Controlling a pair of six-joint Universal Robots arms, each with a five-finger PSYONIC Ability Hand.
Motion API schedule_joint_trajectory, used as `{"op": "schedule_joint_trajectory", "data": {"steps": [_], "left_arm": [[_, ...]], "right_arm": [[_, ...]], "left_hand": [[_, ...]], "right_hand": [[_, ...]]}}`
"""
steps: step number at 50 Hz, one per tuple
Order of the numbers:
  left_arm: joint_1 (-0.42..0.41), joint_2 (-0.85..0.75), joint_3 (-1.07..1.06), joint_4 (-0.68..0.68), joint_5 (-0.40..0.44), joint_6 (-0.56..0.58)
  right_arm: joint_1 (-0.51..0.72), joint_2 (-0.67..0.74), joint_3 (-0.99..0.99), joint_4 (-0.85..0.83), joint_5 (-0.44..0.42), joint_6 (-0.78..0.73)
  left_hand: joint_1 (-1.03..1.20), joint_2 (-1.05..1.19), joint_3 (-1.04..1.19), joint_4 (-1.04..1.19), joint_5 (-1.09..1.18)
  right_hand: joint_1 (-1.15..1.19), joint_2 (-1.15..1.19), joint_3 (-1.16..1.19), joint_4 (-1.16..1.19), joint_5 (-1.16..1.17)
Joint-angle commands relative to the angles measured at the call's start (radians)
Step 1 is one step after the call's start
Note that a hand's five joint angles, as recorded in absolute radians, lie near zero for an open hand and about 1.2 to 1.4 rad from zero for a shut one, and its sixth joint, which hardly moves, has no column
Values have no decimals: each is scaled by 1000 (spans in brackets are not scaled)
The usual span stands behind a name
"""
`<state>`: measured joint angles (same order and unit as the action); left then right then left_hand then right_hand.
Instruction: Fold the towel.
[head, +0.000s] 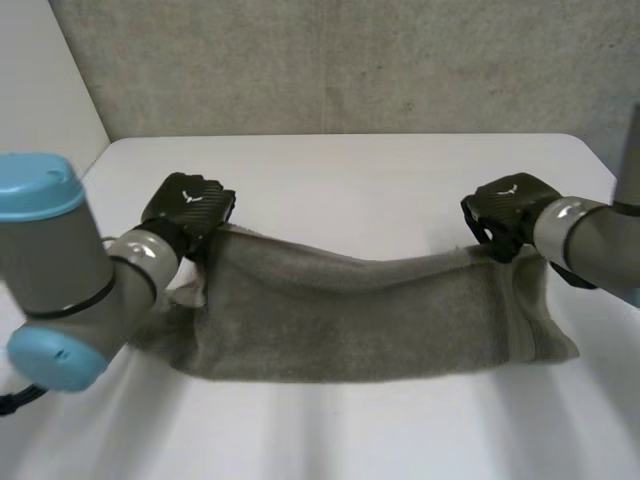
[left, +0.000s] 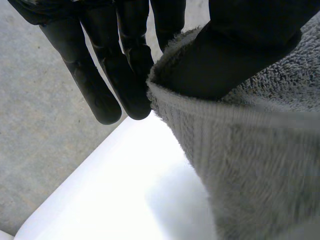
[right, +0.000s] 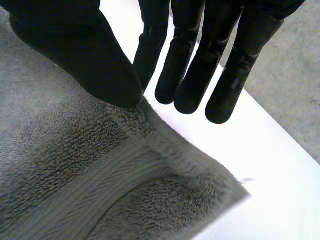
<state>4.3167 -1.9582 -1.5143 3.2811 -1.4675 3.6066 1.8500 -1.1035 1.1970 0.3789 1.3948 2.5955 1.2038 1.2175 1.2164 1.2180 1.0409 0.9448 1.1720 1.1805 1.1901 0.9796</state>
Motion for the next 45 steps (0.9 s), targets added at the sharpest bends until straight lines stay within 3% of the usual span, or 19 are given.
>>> {"op": "schedule_joint_trajectory", "data": {"steps": [1, 4, 8, 11, 15, 21, 27, 28, 29, 30, 31, 37, 45], "left_arm": [[1, -71, 331, 26, -10, 1], [1, -59, 483, 64, -37, -11], [1, -28, 606, 115, -105, -29], [1, 16, 655, 159, -154, -57], [1, 91, 582, 170, -159, -106], [1, 156, 361, 184, -145, -140], [1, 209, 66, 190, -73, -137], [1, 232, 5, 202, -47, -137], [1, 232, 5, 203, -47, -137], [-2, 255, -54, 216, -27, -137], [-9, 281, -105, 227, -13, -135], [-34, 384, -254, 227, 3, -137], [-149, 608, -491, 227, 3, -132]], "right_arm": [[12, 60, -265, -158, 96, 63], [15, 19, -351, -271, 153, 92], [26, -68, -347, -440, 145, 118], [35, -159, -275, -579, 125, 136], [40, -264, -99, -699, 98, 147], [37, -334, 58, -681, 79, 146], [21, -334, 223, -561, 46, 146], [21, -328, 248, -537, 33, 147], [21, -328, 248, -537, 33, 147], [21, -306, 262, -514, 20, 147], [21, -268, 262, -491, 7, 149], [31, -171, 222, -426, -40, 152], [25, -75, 65, -305, -192, 155]], "left_hand": [[192, 179, 180, 178, 181], [192, 179, 180, 178, 181], [192, 179, 180, 178, 181], [192, 179, 180, 178, 181], [192, 179, 180, 178, 181], [192, 179, 180, 178, 181], [192, 179, 180, 178, 181], [192, 179, 180, 178, 181], [192, 179, 180, 178, 181], [192, 179, 180, 178, 181], [192, 179, 180, 178, 181], [192, 179, 180, 178, 181], [192, 179, 180, 178, 181]], "right_hand": [[451, 224, 216, 206, 242], [451, 224, 216, 206, 242], [451, 224, 216, 206, 242], [451, 224, 216, 206, 242], [451, 224, 216, 206, 242], [451, 224, 216, 206, 242], [362, 134, 126, 116, 152], [-16, -244, -252, -262, -226], [-20, -247, -256, -265, -229], [-401, -628, -637, -646, -610], [-538, -766, -774, -784, -748], [-575, -802, -811, -820, -784], [-578, -805, -814, -823, -787]]}}
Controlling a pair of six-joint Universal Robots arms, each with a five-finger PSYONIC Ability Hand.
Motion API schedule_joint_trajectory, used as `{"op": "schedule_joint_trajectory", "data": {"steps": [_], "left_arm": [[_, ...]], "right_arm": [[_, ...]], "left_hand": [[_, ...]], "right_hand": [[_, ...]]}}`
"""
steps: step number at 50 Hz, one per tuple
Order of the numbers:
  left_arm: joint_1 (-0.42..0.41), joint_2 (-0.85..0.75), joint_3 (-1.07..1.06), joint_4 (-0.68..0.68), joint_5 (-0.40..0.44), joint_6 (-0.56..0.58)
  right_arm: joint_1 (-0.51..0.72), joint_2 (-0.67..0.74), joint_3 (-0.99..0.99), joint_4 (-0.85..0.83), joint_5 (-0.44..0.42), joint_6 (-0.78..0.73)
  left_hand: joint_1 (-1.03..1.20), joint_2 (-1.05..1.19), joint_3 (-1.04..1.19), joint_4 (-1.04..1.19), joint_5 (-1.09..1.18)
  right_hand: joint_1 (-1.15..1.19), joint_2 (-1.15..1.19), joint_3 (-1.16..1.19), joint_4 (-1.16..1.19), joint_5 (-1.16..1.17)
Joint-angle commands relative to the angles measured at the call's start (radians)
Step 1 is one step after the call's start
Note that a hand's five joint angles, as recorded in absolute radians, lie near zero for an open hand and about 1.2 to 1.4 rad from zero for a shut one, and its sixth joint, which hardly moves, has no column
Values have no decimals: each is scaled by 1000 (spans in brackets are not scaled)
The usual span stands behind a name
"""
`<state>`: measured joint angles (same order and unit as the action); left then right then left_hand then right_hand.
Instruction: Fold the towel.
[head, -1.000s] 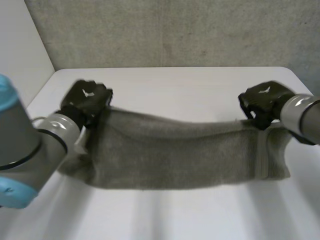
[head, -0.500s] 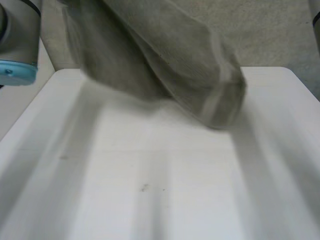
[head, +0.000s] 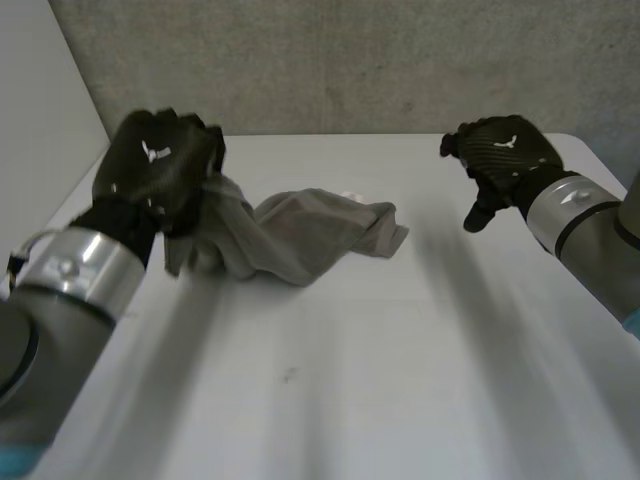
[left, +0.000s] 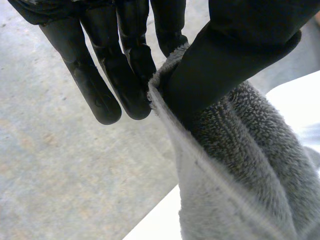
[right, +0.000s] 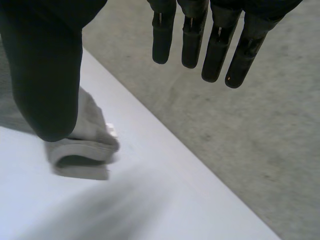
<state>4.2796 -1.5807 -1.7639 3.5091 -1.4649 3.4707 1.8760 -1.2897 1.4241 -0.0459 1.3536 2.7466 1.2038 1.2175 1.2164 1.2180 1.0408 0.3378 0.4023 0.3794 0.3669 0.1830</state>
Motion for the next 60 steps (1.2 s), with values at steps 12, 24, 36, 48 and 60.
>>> {"op": "schedule_joint_trajectory", "data": {"steps": [12, 24, 36, 48, 60], "left_arm": [[-164, 453, -404, -48, -6, 11], [-202, 485, -405, -85, -15, 16], [-188, 469, -405, -71, -14, 65], [-18, 331, -387, 40, 5, 68], [-18, 18, -281, 149, 1, 73]], "right_arm": [[89, 348, -416, 307, -419, 19], [291, 530, -496, 377, -514, 2], [336, 584, -599, 380, -386, -79], [235, 144, -196, 85, -4, -28], [391, -140, 245, 29, 343, -155]], "left_hand": [[192, 179, 180, 178, 181], [192, 179, 180, 178, 181], [192, 179, 180, 178, 181], [192, 179, 180, 178, 181], [192, 179, 180, 178, 181]], "right_hand": [[32, -33, -10, 3, 12], [29, -35, -12, 0, 9], [1055, 991, 1014, 1026, 1035], [1058, 994, 1017, 1029, 1039], [1058, 994, 1017, 1029, 1039]]}}
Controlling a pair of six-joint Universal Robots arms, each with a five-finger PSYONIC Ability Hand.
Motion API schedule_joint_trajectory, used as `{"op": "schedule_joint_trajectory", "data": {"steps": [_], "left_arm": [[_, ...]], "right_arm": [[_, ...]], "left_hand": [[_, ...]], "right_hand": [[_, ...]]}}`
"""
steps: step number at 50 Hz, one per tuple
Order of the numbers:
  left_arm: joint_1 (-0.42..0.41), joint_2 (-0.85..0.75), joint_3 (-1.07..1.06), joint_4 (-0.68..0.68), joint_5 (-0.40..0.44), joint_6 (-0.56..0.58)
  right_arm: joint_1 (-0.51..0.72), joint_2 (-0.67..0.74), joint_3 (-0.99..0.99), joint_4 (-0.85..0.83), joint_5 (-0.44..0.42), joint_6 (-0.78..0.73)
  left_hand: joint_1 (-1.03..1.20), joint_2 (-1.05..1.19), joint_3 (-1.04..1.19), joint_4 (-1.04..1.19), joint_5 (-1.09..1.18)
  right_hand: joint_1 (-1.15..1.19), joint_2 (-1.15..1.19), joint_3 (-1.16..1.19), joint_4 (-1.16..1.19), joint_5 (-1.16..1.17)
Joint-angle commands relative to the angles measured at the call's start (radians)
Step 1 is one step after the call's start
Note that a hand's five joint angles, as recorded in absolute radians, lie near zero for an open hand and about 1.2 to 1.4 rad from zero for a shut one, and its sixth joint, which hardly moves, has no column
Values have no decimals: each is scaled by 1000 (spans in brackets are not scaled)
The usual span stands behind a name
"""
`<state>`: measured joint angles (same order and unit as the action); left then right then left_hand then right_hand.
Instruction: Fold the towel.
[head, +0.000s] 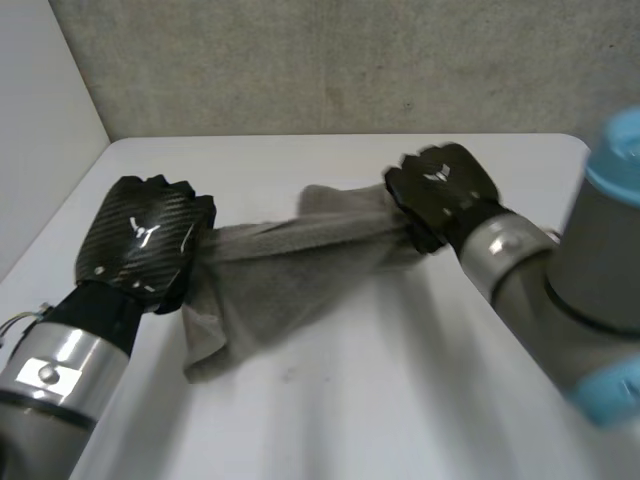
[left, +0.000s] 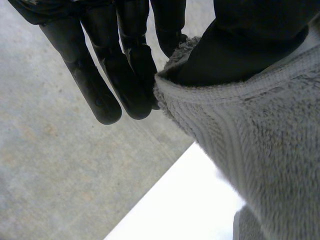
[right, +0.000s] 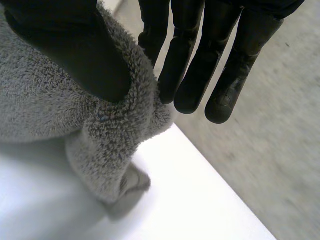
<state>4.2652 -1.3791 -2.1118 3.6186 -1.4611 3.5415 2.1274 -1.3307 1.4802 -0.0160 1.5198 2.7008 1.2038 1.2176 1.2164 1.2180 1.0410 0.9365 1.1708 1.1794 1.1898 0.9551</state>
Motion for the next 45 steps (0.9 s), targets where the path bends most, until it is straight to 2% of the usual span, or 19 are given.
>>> {"op": "schedule_joint_trajectory", "data": {"steps": [1, 2, 3, 5, 10, 11, 12, 13, 14, 15, 16, 17, 18, 20, 27, 33, 37, 45], "left_arm": [[-4, -184, 67, 40, -2, 2], [-4, -216, 79, 40, -2, 2], [-4, -216, 79, 40, -2, 2], [-4, -277, 95, 40, -2, 2], [-5, -325, 95, 41, -2, 2], [-5, -327, 92, 41, -2, 2], [-5, -327, 92, 41, -2, 2], [-5, -327, 87, 41, -2, 2], [-5, -327, 84, 40, -2, 2], [-5, -327, 84, 40, -2, 2], [-5, -319, 81, 40, -2, 2], [-4, -311, 73, 38, -2, 2], [-4, -311, 73, 38, -2, 2], [-5, -292, 58, 35, -2, 4], [-5, -207, 6, 32, -2, 5], [-10, -107, -53, 31, -2, 13], [-25, -51, -77, 23, -2, 14], [-51, -17, -102, 2, -5, 16]], "right_arm": [[140, -99, 189, -1, 177, -110], [196, -70, 193, 8, 186, -119], [197, -70, 193, 8, 186, -119], [287, 28, 190, 49, 184, -104], [338, 139, 146, 161, 177, 0], [335, 152, 115, 188, 168, 43], [335, 153, 115, 188, 168, 43], [335, 154, 89, 201, 155, 88], [332, 151, 57, 209, 129, 126], [332, 151, 57, 209, 129, 126], [313, 150, 26, 215, 102, 149], [275, 145, -7, 217, 83, 163], [275, 145, -8, 217, 83, 163], [173, 121, -50, 215, 60, 162], [51, 56, -132, 220, 39, 136], [14, 62, -193, 268, -59, 14], [22, 129, -248, 297, -148, -84], [40, 234, -307, 388, -158, -220]], "left_hand": [[192, 179, 180, 178, 181], [192, 179, 180, 178, 181], [192, 179, 180, 178, 181], [192, 179, 180, 178, 181], [192, 179, 180, 178, 181], [192, 179, 180, 178, 181], [192, 179, 180, 178, 181], [192, 179, 180, 178, 181], [192, 179, 180, 178, 181], [192, 179, 180, 178, 181], [192, 179, 180, 178, 181], [192, 179, 180, 178, 181], [192, 179, 180, 178, 181], [192, 179, 180, 178, 181], [192, 179, 180, 178, 181], [192, 179, 180, 178, 181], [192, 179, 180, 178, 181], [192, 179, 180, 178, 181]], "right_hand": [[460, 225, 217, 206, 267], [460, 225, 217, 206, 267], [460, 225, 217, 206, 267], [460, 225, 217, 206, 267], [460, 225, 217, 206, 267], [342, 107, 99, 88, 149], [340, 106, 98, 87, 147], [198, -36, -45, -55, 5], [-59, -293, -302, -313, -252], [-62, -296, -305, -315, -255], [-309, -543, -552, -562, -502], [-428, -662, -670, -681, -621], [-429, -663, -672, -682, -622], [-499, -733, -742, -752, -692], [-517, -751, -760, -770, -710], [-511, -745, -754, -764, -704], [-496, -731, -739, -750, -689], [-444, -678, -687, -697, -637]]}}
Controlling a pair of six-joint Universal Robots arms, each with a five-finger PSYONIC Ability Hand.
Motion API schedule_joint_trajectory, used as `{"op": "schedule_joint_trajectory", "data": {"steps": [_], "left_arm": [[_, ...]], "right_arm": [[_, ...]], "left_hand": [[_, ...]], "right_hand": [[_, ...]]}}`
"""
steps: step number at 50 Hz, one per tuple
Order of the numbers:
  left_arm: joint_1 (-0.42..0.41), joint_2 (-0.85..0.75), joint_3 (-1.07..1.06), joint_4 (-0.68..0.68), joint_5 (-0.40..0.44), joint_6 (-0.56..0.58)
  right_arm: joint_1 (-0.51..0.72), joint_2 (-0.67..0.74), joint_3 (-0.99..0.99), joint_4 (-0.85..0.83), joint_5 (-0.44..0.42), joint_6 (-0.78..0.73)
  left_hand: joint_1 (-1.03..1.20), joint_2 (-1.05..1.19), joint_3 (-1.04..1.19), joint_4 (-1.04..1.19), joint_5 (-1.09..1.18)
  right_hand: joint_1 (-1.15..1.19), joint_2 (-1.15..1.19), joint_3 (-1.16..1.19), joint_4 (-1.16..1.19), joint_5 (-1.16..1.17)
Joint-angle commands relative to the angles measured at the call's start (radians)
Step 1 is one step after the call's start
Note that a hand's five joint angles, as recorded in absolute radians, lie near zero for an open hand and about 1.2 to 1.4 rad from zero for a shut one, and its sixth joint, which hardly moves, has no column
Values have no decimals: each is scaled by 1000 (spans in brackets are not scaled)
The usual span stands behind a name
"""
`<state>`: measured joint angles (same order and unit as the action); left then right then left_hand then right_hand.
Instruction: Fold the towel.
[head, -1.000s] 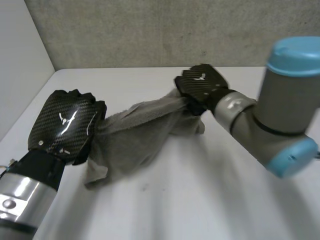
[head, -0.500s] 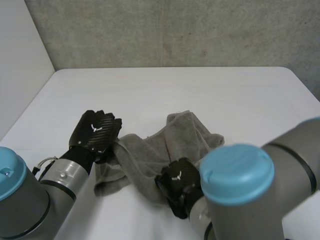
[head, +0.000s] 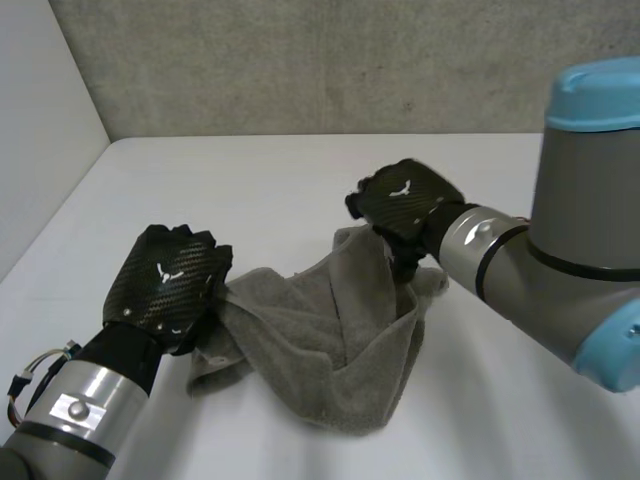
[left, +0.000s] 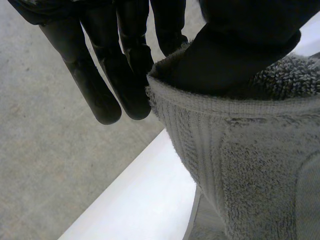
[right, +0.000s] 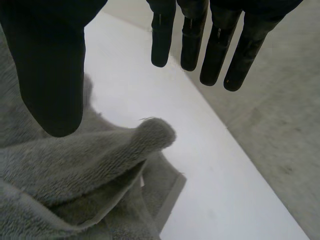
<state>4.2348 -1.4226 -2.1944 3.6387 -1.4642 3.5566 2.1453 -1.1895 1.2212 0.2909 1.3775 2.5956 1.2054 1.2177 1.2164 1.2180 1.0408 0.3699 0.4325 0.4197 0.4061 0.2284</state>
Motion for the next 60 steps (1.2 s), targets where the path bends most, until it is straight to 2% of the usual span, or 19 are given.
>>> {"op": "schedule_joint_trajectory", "data": {"steps": [1, 11, 25, 33, 40, 43, 45, 46, 48, 49, 50, 55, 60], "left_arm": [[-19, 30, -22, -21, -2, 1], [-15, 30, -30, -22, -2, 1], [-10, 27, -33, -20, -1, -1], [-9, 27, -31, -20, -1, -1], [-9, 27, -33, -18, -1, -1], [-9, 25, -33, -18, -2, -2], [-7, 25, -33, -18, -4, -4], [-7, 25, -33, -18, -4, -4], [-6, 24, -31, -18, -5, -7], [-6, 24, -31, -18, -5, -7], [-1, 24, -31, -18, -4, -7], [10, 28, -18, -22, -5, -1], [22, 86, 76, -44, -11, -4]], "right_arm": [[30, 108, -51, 95, -18, -139], [21, 122, 4, 111, -14, -258], [-42, 84, 161, 88, -31, -262], [-64, 97, 242, -53, -44, -261], [-65, 126, 262, -105, -77, -255], [-67, 151, 271, -130, -84, -252], [-70, 169, 287, -171, -86, -250], [-70, 169, 287, -171, -86, -250], [-73, 180, 307, -219, -87, -249], [-73, 180, 307, -219, -87, -249], [-77, 180, 317, -242, -87, -247], [-110, 137, 317, -280, -77, -224], [-165, -83, 275, -273, -67, -122]], "left_hand": [[191, 179, 180, 178, 181], [191, 179, 180, 178, 181], [191, 179, 180, 178, 181], [191, 179, 180, 178, 181], [191, 179, 180, 178, 181], [191, 179, 180, 178, 181], [191, 179, 180, 178, 181], [191, 179, 180, 178, 181], [191, 179, 180, 178, 181], [191, 179, 180, 178, 181], [191, 179, 180, 178, 181], [191, 179, 180, 178, 181], [191, 179, 180, 178, 181]], "right_hand": [[135, 72, 85, 99, 102], [343, 281, 293, 307, 310], [335, 272, 285, 298, 301], [326, 263, 276, 289, 293], [376, 313, 326, 339, 343], [434, 372, 385, 398, 401], [586, 524, 536, 550, 553], [587, 524, 537, 551, 554], [791, 729, 742, 755, 758], [793, 730, 743, 756, 759], [1024, 961, 974, 988, 991], [1026, 964, 977, 990, 993], [1026, 964, 977, 990, 993]]}}
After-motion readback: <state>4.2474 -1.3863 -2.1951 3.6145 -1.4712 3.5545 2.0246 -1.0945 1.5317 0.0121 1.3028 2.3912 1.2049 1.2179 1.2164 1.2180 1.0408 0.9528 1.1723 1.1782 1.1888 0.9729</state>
